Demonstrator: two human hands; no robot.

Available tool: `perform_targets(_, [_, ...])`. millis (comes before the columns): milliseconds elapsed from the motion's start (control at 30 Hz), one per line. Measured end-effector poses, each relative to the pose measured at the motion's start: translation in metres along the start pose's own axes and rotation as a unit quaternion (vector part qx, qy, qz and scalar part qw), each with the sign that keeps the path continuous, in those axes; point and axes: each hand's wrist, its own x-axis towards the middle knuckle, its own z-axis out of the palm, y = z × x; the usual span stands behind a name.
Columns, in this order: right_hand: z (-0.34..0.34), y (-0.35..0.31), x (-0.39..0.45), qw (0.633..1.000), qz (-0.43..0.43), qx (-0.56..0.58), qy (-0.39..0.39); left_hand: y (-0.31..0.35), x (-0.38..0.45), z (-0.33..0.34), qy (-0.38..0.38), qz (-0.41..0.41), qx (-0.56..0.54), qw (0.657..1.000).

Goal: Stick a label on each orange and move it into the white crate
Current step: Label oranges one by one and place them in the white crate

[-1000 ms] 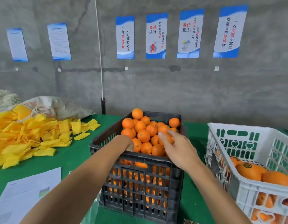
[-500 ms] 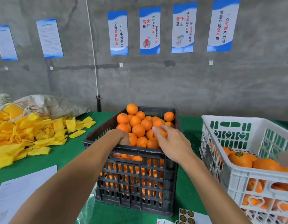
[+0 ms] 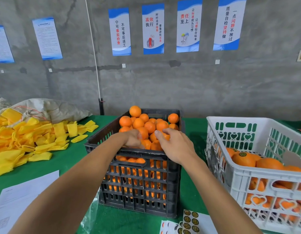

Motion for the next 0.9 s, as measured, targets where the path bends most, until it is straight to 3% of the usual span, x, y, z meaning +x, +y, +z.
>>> perform_targets(67, [-0.002,0.000,-0.003,1.000,-0.001,0.019,0.007,0.014,-0.011,0.001,0.144,0.119,-0.085,0.979])
perform_targets(167, [-0.006,0.001,-0.015,0.988,-0.011,0.151,0.038,0.047,-0.045,0.014,0.294,0.281,-0.181,0.896])
perform_targets(267, [-0.013,0.008,-0.041,0.940,-0.018,0.316,0.127,0.082,-0.078,0.050,0.379,0.394,-0.166,0.821])
perform_targets(367, [-0.020,0.029,-0.079,0.916,-0.027,0.339,0.214,0.104,-0.094,0.095,0.397,0.434,-0.202,0.782])
perform_targets(467, [-0.021,0.058,-0.115,0.924,-0.033,0.300,0.236,0.109,-0.101,0.145,0.349,0.433,-0.248,0.793])
perform_targets(567, [-0.014,0.090,-0.145,0.946,-0.006,0.259,0.196,0.103,-0.101,0.195,0.278,0.416,-0.268,0.823])
perform_targets(767, [0.029,0.150,-0.202,0.966,0.096,0.239,-0.015,0.069,-0.098,0.280,0.149,0.293,-0.222,0.918])
perform_targets(900, [0.057,0.173,-0.224,0.981,0.066,0.146,-0.107,0.055,-0.097,0.308,0.135,0.216,-0.262,0.931])
